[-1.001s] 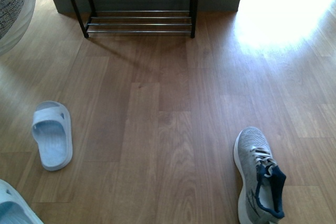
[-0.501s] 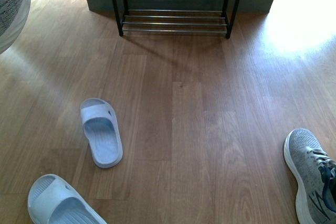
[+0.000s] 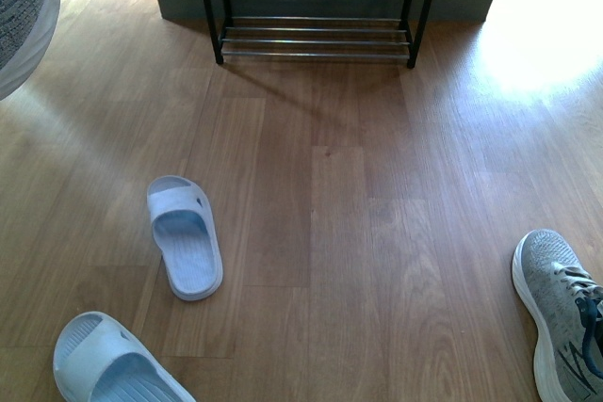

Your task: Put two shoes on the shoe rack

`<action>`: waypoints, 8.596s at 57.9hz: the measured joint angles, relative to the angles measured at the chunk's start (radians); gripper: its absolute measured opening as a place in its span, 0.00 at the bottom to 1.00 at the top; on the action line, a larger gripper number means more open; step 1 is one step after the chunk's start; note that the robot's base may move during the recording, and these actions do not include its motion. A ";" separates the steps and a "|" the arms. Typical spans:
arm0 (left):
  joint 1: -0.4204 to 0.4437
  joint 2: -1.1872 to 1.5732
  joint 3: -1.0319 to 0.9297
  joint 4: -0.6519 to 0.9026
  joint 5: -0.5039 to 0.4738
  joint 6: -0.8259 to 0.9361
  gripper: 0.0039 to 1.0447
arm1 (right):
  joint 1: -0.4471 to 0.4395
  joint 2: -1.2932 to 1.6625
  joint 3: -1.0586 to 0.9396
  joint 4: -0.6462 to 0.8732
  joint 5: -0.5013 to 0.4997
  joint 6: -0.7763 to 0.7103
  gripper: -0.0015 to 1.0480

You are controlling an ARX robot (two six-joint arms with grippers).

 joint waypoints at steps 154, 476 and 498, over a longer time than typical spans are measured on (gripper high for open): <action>0.000 0.000 0.000 0.000 0.000 0.000 0.01 | -0.075 0.531 0.221 -0.050 -0.120 -0.063 0.01; 0.000 0.002 -0.003 0.001 0.000 0.003 0.01 | 0.501 0.502 0.885 -0.503 0.459 1.033 0.01; 0.000 0.002 -0.003 0.001 0.000 0.003 0.01 | 0.487 0.452 0.863 -0.555 0.369 1.081 0.43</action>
